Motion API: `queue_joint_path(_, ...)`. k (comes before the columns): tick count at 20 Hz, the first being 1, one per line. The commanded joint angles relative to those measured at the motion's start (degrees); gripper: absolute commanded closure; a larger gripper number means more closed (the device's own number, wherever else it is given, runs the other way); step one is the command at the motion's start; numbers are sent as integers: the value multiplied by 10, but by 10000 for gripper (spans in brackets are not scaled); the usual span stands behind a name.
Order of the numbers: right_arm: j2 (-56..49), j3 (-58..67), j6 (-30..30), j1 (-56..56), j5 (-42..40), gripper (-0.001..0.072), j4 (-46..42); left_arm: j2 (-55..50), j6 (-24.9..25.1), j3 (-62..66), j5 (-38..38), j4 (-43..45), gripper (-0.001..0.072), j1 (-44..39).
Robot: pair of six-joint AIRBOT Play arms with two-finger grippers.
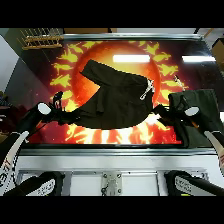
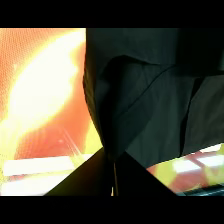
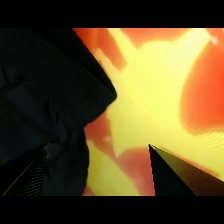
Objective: Fold the clothes and pants, and hang the long-sleeved shirts on hangers.
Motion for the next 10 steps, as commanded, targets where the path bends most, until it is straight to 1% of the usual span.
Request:
queue_joint_path(1,-64,-15,-175,33,-86,45,230,2,1,0,-1,0,703,0)
queue_joint_path(2,-71,-15,-211,38,-90,47,264,2,1,0,-1,0,703,0)
queue_joint_path(3,-76,-15,-246,41,-93,83,287,2,1,0,0,0,703,0)
queue_joint_path(5,-77,-15,-294,42,-92,315,289,2,1,0,2,0,703,0)
queue_joint_path(6,-76,-15,-311,42,-89,463,290,2,1,0,2,0,703,0)
queue_joint_path(7,-73,-14,-341,41,-79,703,288,3,1,0,2,0,703,0)
queue_joint_path(8,-66,-12,-357,40,-69,699,280,5,0,1,2,0,704,2)
queue_joint_path(10,-31,14,-356,40,-43,700,213,28,1,26,-7,1,704,21)
